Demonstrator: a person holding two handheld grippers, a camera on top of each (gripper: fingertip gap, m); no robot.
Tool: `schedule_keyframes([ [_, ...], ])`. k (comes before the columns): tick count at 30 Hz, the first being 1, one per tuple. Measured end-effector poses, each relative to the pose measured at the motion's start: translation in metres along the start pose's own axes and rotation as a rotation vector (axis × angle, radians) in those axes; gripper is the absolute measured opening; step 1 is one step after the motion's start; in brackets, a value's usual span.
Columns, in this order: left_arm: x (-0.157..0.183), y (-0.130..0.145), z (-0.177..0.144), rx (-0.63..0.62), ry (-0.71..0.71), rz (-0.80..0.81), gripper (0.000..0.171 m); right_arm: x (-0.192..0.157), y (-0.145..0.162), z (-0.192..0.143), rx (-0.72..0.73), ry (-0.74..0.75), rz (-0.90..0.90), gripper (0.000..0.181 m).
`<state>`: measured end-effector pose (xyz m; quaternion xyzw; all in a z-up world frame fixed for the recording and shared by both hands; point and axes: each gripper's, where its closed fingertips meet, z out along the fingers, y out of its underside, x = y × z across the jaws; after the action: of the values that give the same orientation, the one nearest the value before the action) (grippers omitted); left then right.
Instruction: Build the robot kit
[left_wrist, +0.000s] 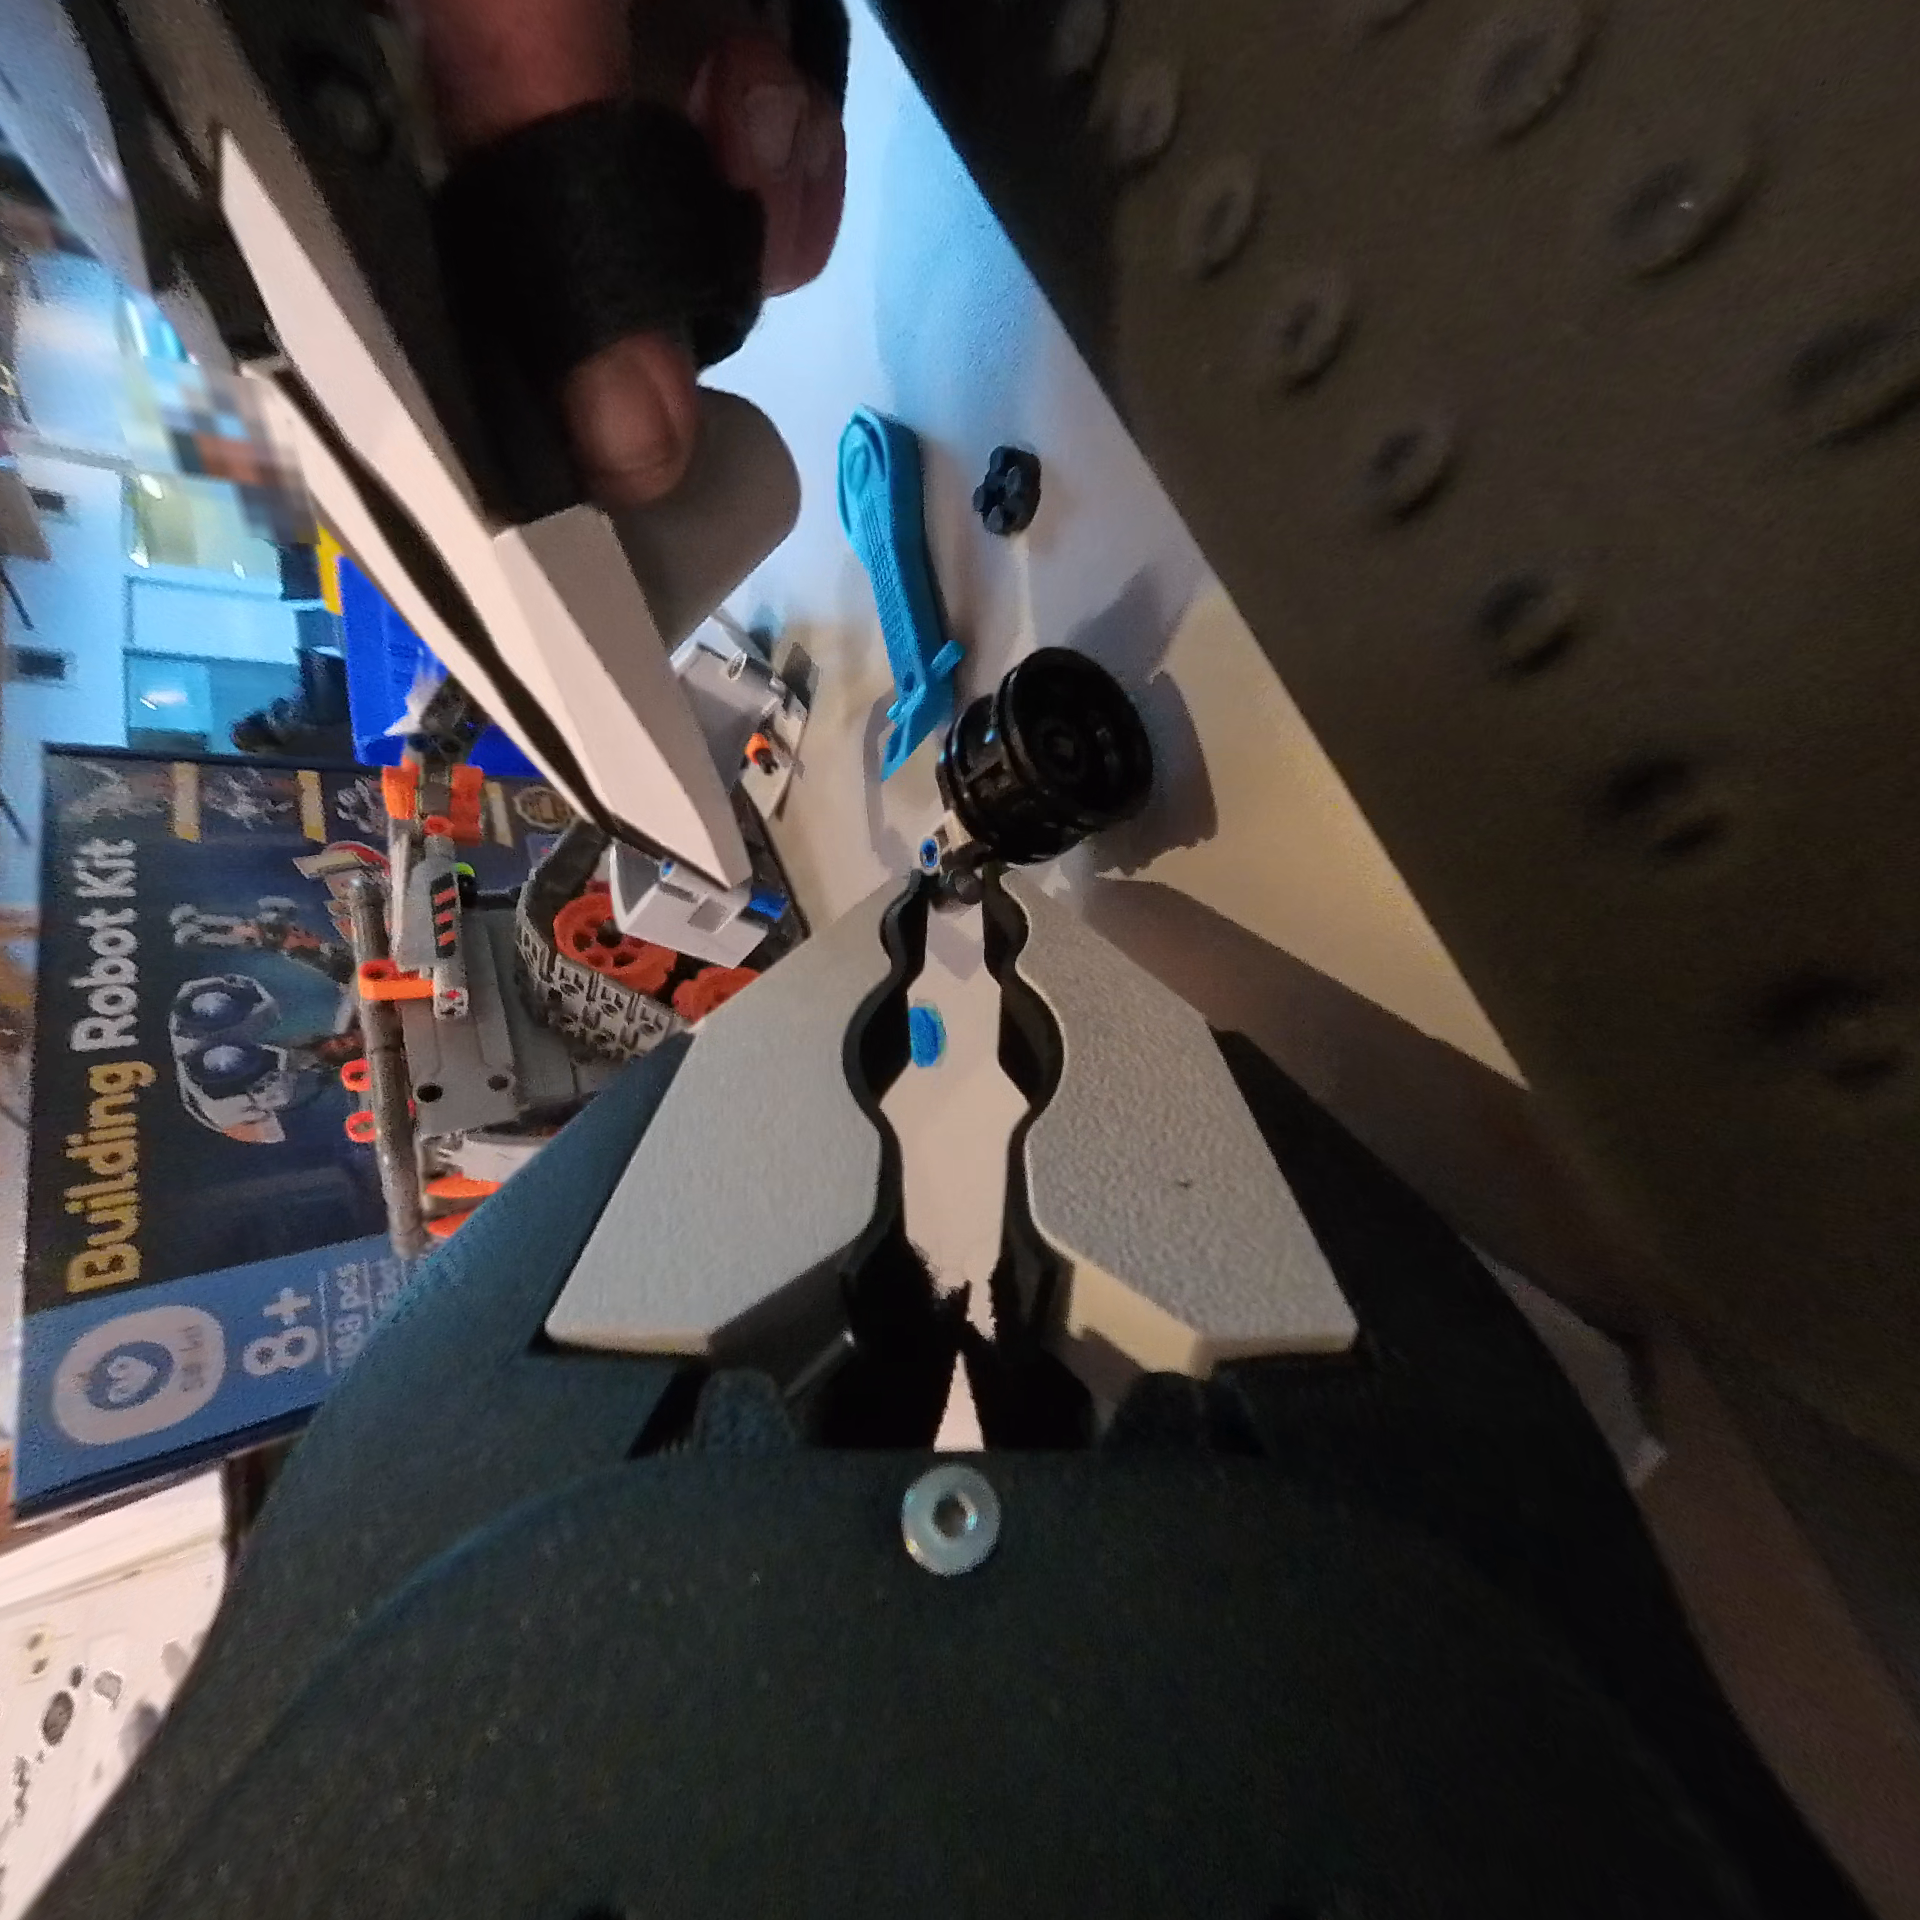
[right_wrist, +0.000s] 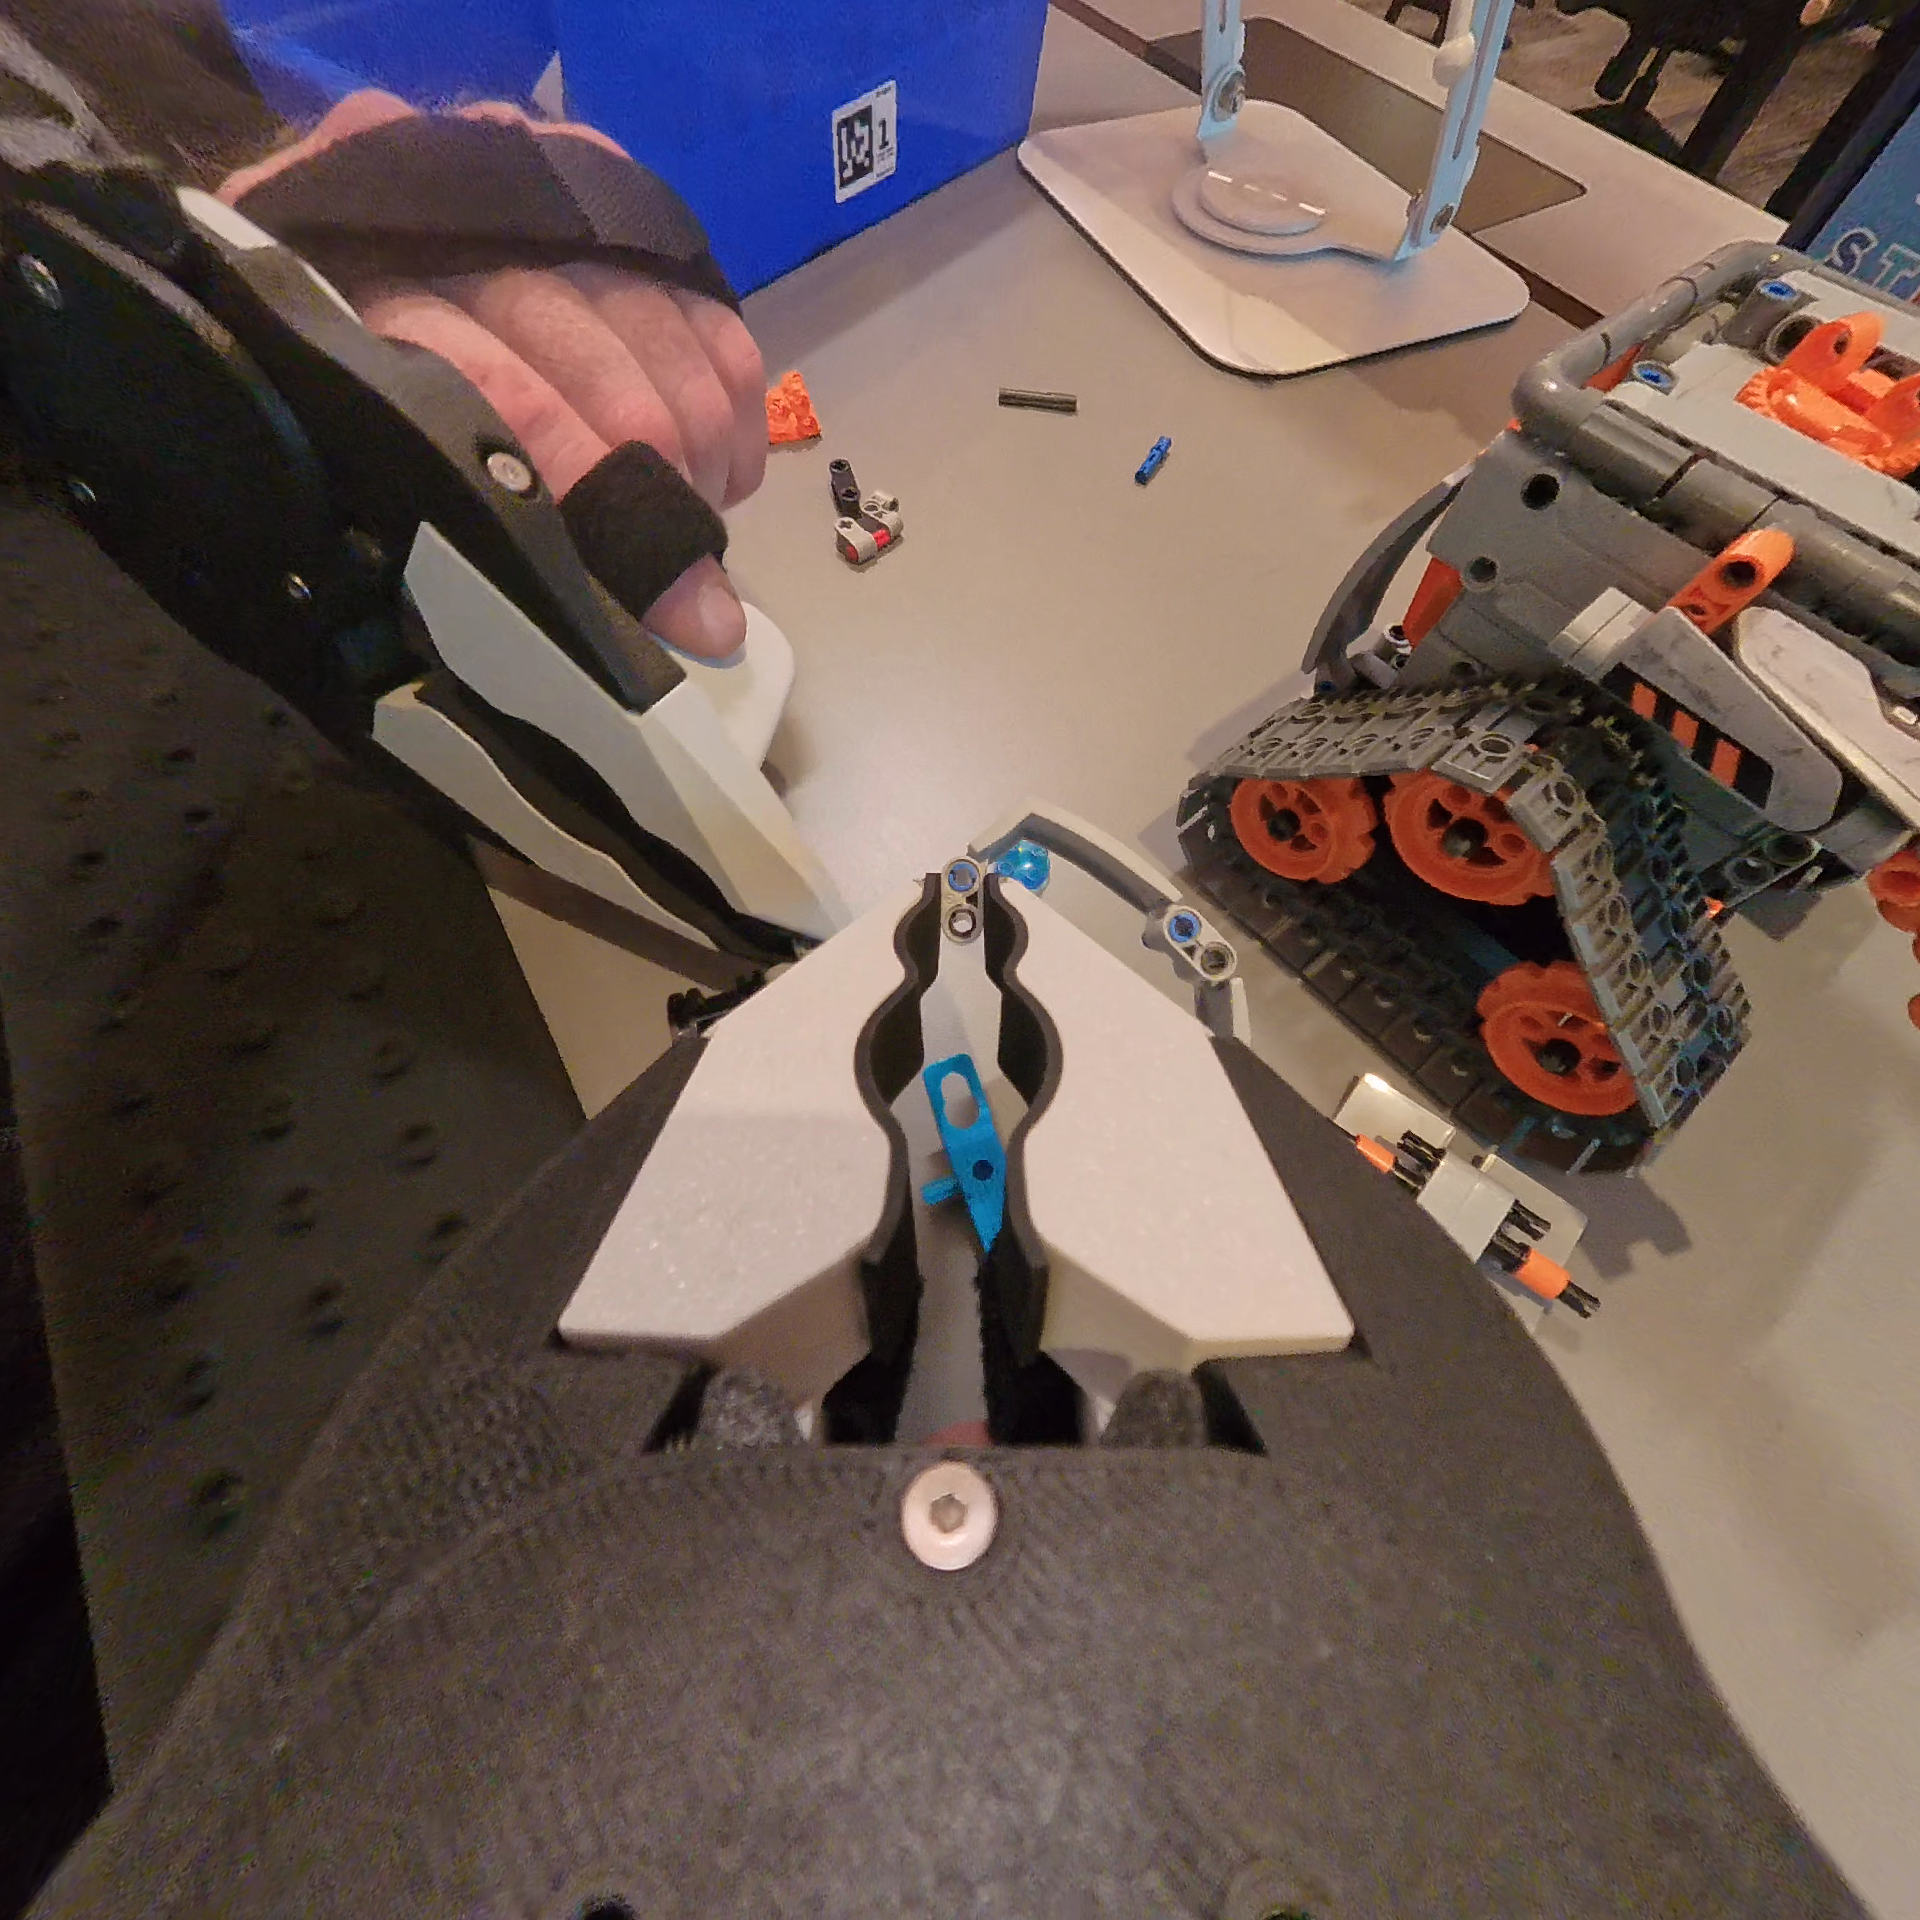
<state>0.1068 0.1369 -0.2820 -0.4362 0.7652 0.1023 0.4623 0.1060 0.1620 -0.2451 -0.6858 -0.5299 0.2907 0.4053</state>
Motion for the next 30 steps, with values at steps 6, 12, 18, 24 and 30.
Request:
schedule_keyframes([
  [6, -0.009, 0.003, -0.014, -0.032, 0.041, -0.099, 0.007, -0.005, -0.004, -0.002, 0.015, -0.004, -0.009, 0.005],
  [12, -0.018, 0.014, -0.026, -0.144, 0.086, -0.225, 0.007, -0.016, -0.016, -0.013, 0.089, -0.020, 0.002, 0.004],
  [18, -0.020, 0.023, -0.025, -0.223, 0.079, -0.305, 0.007, -0.043, -0.033, -0.017, 0.177, -0.076, 0.020, 0.005],
  [24, -0.021, 0.018, -0.025, -0.194, 0.100, -0.467, 0.007, -0.048, -0.029, -0.008, 0.154, 0.054, -0.054, 0.005],
  [30, -0.022, 0.014, -0.023, -0.112, 0.145, -0.701, 0.007, -0.053, -0.023, -0.007, 0.123, 0.161, -0.118, 0.005],
])
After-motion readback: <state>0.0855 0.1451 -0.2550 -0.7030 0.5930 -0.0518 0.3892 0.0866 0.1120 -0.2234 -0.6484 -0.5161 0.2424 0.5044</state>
